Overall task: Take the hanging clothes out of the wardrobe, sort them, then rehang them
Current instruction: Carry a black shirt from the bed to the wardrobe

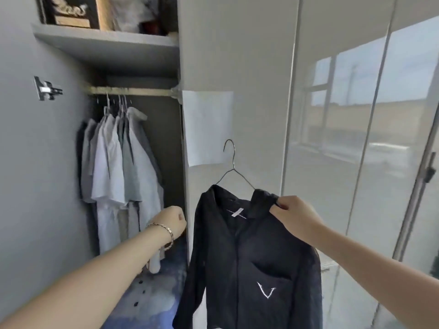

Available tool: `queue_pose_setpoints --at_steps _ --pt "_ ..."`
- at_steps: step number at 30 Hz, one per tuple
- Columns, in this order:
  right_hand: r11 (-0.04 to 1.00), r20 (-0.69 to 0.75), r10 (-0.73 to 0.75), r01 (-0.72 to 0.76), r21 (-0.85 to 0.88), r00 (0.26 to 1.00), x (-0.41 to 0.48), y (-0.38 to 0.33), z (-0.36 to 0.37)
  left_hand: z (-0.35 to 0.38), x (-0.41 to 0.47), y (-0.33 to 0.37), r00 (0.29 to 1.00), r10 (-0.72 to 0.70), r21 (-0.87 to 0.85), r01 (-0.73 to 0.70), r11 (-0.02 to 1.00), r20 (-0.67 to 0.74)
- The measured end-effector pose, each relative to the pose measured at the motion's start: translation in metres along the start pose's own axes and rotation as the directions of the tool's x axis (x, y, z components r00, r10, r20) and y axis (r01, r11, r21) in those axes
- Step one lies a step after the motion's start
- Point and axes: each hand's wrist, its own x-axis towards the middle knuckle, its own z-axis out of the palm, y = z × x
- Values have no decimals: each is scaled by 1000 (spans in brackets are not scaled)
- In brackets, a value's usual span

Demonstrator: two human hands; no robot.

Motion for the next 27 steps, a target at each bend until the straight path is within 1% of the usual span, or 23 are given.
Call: queue_pose_setpoints --at_steps 6,8,10,14,17,20,22,24,27 --pt "995 64 -68 64 72 996 58 -78 50 -38 56 -57 994 -62 21 64 998 -85" --pt "995 67 -58 53 79 996 75 -101 66 -46 70 -76 992 -85 20 87 996 -91" --pt "996 72 -37 31 79 997 92 -122 79 -51 81 -94 994 -90 -6 90 996 -68" --pt "996 79 27 -34 88 997 128 -163 87 -64 100 -113 993 -97 0 97 995 -65" --pt "998 39 19 -22 57 999 155 -189 82 -72 114 -116 994 -105 0 105 995 -43" --pt "999 -17 -39 39 2 999 181 -213 76 -85 134 -116 987 -129 -29 127 991 -98" --pt "995 -29 -98 97 -27 995 198 -230 77 -93 147 -116 981 -137 -67 129 989 -136" --pt "990 -52 -129 126 -56 990 210 -244 75 -100 154 -115 980 -143 -77 133 988 -137" --pt "982 -108 -178 169 -82 978 234 -265 71 -110 174 -116 972 -150 -103 133 986 -182"
